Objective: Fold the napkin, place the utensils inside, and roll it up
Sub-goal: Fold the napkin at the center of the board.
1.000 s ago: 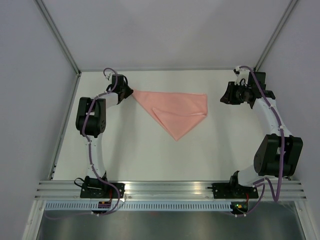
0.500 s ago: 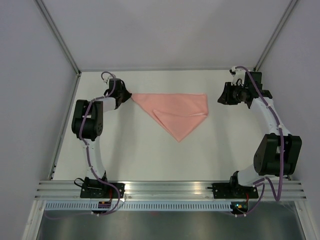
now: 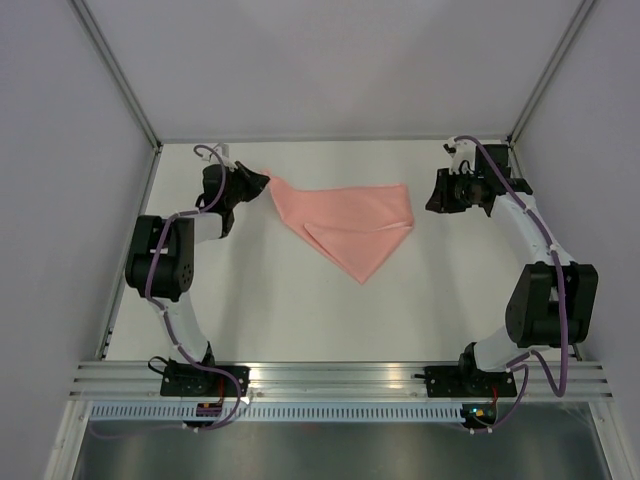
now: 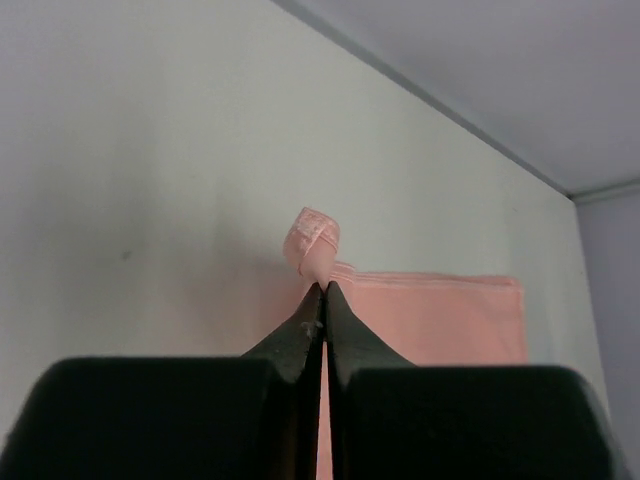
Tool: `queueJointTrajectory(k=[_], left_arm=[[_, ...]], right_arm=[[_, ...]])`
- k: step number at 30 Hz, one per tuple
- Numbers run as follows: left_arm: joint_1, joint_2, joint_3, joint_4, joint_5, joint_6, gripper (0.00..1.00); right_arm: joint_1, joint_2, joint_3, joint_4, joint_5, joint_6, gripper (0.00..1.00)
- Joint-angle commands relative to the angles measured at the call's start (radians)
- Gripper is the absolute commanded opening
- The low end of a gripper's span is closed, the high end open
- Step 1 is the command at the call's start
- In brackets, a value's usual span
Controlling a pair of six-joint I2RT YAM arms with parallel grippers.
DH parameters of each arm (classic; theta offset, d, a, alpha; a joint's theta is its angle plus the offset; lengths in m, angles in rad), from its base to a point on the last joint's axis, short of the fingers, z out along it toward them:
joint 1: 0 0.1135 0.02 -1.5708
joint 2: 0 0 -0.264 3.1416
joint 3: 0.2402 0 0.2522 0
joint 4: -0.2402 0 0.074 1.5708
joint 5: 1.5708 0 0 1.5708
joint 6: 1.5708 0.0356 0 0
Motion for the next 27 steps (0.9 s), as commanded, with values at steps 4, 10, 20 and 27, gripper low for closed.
queueJointTrajectory(k=[4, 10, 20, 27], left_arm=[[-0.039, 0.047, 0.004, 0.363, 0.556, 0.064, 0.02], [-0.16, 0.036, -0.002, 0.242, 0.731, 0.214, 0.02], [-0.335, -0.012, 0.006, -0.144, 0.682, 0.582, 0.02], [-0.418, -0.033, 0.016, -0.276, 0.615, 0.7, 0.02]], right_arm=[[0.028, 0.018, 0.035, -0.007, 0.036, -0.02, 0.3], [0.063, 0.024, 0.038, -0.007, 0.047, -0.025, 0.3], [0.075, 0.028, 0.036, -0.007, 0.061, -0.03, 0.3], [0.083, 0.031, 0.035, -0.007, 0.068, -0.036, 0.3]])
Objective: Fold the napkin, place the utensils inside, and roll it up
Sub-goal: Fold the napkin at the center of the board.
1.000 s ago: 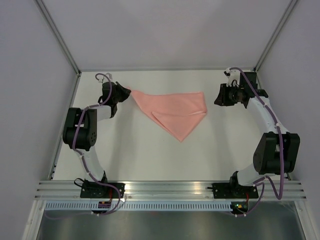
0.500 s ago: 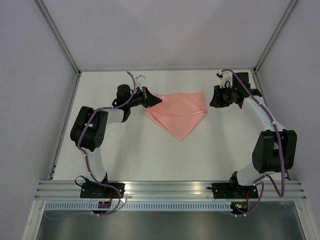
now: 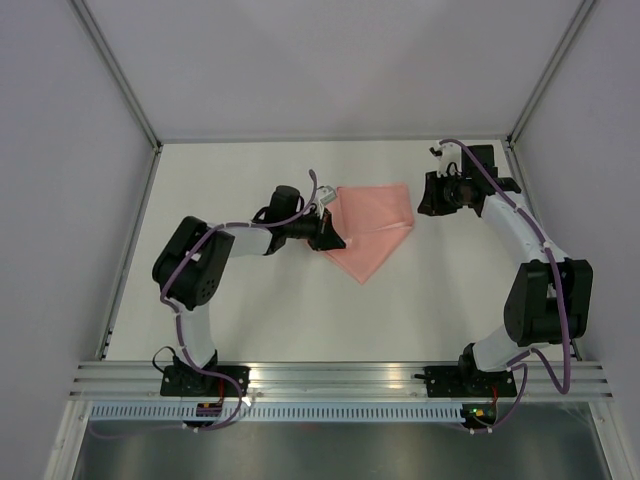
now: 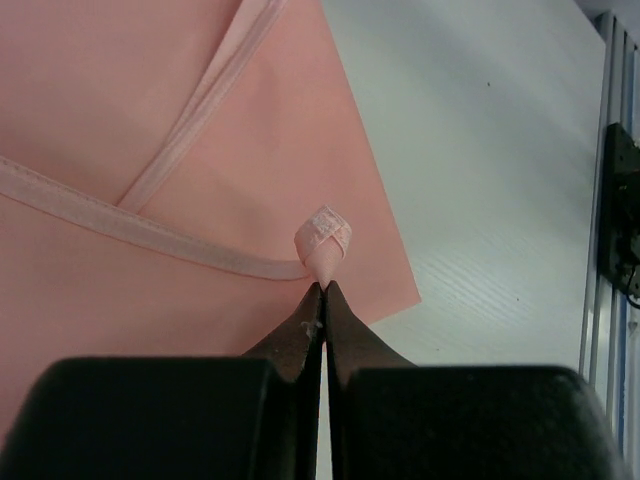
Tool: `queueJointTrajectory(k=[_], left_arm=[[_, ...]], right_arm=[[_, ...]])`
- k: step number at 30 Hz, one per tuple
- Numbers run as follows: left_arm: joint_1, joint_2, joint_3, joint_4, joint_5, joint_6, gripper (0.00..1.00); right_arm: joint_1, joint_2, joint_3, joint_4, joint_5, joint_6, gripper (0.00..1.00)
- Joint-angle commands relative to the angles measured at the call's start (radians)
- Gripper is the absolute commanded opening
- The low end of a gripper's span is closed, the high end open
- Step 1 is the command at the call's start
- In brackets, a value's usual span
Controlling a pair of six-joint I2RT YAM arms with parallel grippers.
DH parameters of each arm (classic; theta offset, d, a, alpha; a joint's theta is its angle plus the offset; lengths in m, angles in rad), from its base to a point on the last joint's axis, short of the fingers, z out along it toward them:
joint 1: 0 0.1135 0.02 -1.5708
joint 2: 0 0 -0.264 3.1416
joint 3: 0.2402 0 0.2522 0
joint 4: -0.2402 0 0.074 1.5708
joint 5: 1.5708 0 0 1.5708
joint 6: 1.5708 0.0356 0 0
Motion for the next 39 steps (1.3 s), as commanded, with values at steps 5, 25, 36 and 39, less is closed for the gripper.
queueJointTrajectory(k=[5, 25, 36, 39], left_arm=[[-0.112, -0.061, 0.036, -0.159, -0.094, 0.232, 0.02], [-0.294, -0.03, 0.064, -0.227, -0.255, 0.313, 0.02], [-0.368, -0.007, 0.08, -0.195, -0.346, 0.296, 0.34], [-0.388, 0.007, 0.091, -0.175, -0.346, 0.282, 0.37]], right_arm=[[0.007, 0.013, 0.036, -0.004, 0.022, -0.01, 0.3], [0.025, 0.029, 0.033, -0.007, 0.038, -0.019, 0.29], [0.039, 0.046, 0.034, -0.01, 0.051, -0.024, 0.29], [0.042, 0.049, 0.034, -0.013, 0.054, -0.027, 0.29]])
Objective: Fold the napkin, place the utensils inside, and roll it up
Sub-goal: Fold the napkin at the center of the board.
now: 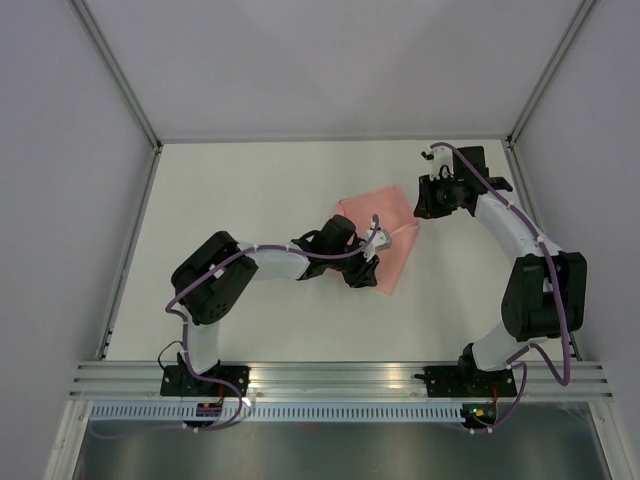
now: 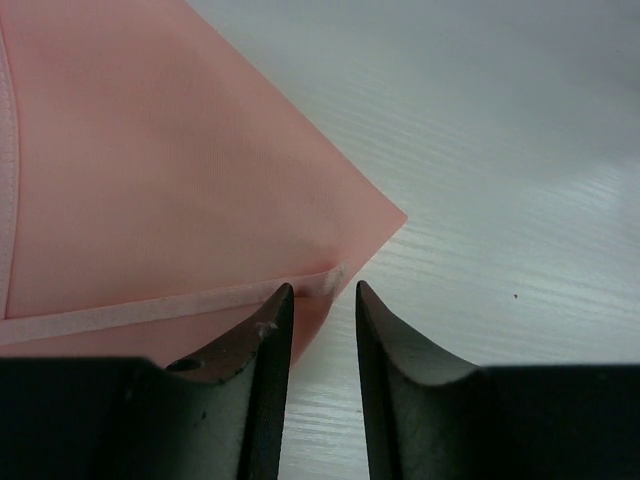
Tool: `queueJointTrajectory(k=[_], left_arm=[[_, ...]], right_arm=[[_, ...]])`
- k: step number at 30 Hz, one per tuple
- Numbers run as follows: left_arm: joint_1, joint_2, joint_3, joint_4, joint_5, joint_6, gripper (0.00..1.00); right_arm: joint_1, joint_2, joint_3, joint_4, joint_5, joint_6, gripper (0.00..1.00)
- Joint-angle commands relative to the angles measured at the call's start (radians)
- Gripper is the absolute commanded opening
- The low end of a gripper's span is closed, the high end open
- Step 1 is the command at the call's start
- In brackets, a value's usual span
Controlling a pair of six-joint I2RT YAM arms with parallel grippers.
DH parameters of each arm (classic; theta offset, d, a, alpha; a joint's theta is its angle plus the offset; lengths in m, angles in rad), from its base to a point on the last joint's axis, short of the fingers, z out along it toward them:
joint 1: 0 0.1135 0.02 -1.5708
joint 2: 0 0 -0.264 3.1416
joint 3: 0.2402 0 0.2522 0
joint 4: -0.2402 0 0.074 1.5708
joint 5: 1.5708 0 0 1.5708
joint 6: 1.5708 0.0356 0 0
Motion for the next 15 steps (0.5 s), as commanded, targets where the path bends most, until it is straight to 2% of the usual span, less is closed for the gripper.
queueJointTrajectory(k=[1, 10, 15], left_arm=[[-0.021, 0.023, 0.053, 0.048, -0.024, 0.013, 0.37], [-0.067, 0.092, 0.134, 0.065, -0.015, -0.022, 0.4], [-0.066, 0.031, 0.116, 0.157, -0.073, -0.079, 0.41]], right_arm=[[0.008, 0.015, 0.034, -0.011, 0.027, -0.01, 0.29], [0.009, 0.031, 0.033, -0.015, 0.042, -0.012, 0.29], [0.008, 0.047, 0.036, -0.022, 0.053, -0.013, 0.29]])
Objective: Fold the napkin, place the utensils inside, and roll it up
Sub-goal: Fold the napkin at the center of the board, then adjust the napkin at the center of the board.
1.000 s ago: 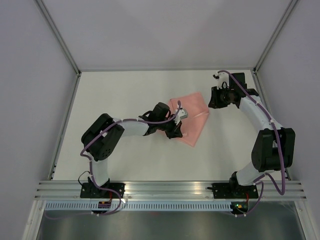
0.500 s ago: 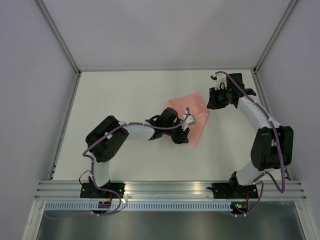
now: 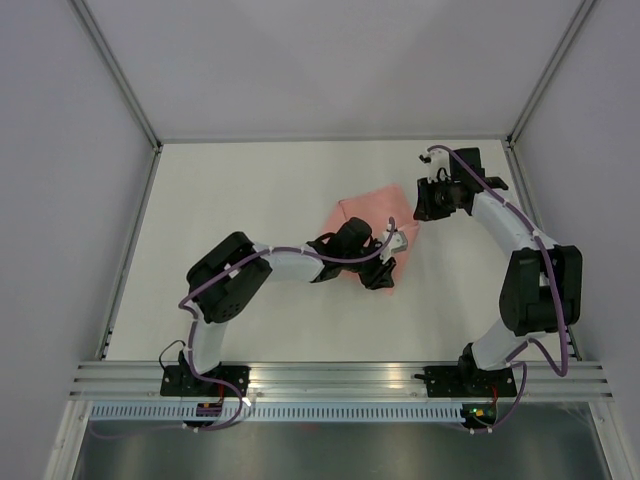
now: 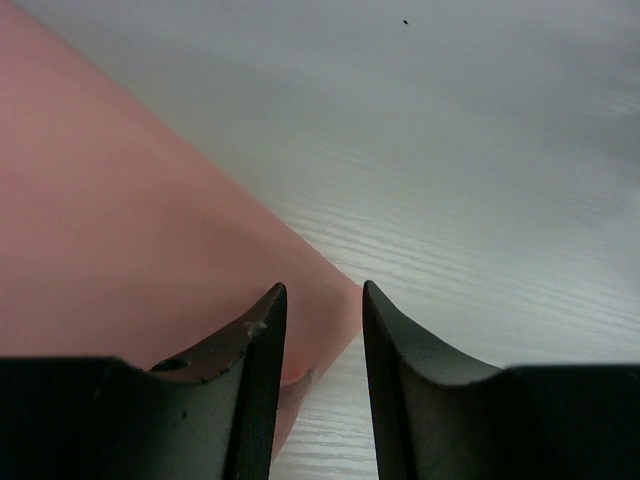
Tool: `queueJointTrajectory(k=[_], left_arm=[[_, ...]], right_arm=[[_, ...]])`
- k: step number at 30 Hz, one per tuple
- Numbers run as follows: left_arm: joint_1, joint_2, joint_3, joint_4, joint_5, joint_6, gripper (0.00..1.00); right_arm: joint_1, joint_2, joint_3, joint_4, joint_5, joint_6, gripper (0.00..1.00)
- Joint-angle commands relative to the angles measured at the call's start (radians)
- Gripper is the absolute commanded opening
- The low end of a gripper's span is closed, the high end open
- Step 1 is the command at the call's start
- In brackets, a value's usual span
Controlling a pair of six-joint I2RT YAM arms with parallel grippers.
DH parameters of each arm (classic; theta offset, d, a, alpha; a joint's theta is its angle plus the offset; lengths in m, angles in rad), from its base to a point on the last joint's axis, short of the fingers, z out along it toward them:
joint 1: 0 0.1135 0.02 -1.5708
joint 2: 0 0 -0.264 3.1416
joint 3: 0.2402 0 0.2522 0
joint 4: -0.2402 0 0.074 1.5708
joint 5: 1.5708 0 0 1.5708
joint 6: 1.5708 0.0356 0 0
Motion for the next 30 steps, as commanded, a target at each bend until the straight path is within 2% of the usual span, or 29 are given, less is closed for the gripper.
queueJointTrajectory(k=[1, 5, 9, 14, 18, 26, 30], left_arm=[[0.006, -0.092, 0.009, 0.12, -0.081, -0.066, 0.42], [0.065, -0.198, -0.031, 0.166, -0.219, -0.156, 0.44], [0.197, -0.296, -0.082, 0.149, -0.36, -0.282, 0.44], [0.335, -0.303, -0.073, -0.047, -0.5, -0.373, 0.3], [0.426, -0.263, -0.071, -0.11, -0.509, -0.428, 0.23], [0.441, -0.154, -0.056, -0.161, -0.494, -0.448, 0.11], [0.44, -0.14, -0.097, -0.141, -0.471, -0.497, 0.09]], right_arm=[[0.003, 0.019, 0.037, -0.022, 0.043, -0.003, 0.29], [0.004, 0.039, 0.037, -0.038, 0.081, -0.01, 0.29], [0.003, 0.059, 0.034, -0.066, 0.093, -0.016, 0.28], [0.003, 0.123, 0.049, -0.107, 0.109, -0.025, 0.27], [0.004, 0.174, 0.055, -0.13, 0.115, -0.028, 0.21], [0.006, 0.232, 0.06, -0.135, 0.121, -0.026, 0.18], [0.02, 0.266, 0.07, -0.135, 0.139, -0.025, 0.17]])
